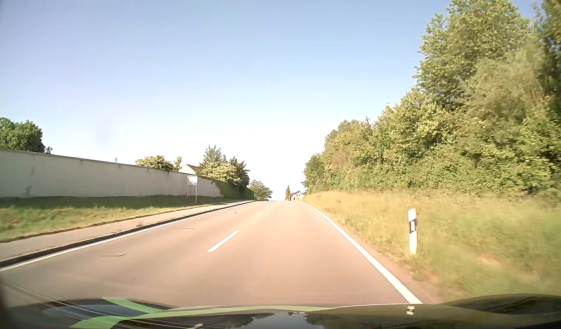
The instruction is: Follow the waypoints while adhering to traffic rules and regulations
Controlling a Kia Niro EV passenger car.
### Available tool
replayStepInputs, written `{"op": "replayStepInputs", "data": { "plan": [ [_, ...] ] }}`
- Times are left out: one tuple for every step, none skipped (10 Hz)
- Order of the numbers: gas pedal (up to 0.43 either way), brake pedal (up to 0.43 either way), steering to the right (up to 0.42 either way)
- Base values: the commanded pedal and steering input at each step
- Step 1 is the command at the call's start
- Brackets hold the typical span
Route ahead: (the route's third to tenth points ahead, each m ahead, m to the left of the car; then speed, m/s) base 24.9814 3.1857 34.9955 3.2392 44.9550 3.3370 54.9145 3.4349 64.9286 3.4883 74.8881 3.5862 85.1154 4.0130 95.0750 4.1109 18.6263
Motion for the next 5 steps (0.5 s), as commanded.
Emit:
{"op": "replayStepInputs", "data": {
  "plan": [
    [0.299,0.0,-0.008],
    [0.287,0.0,-0.008],
    [0.28,0.0,-0.008],
    [0.268,0.0,-0.008],
    [0.26,0.0,-0.007]
  ]
}}
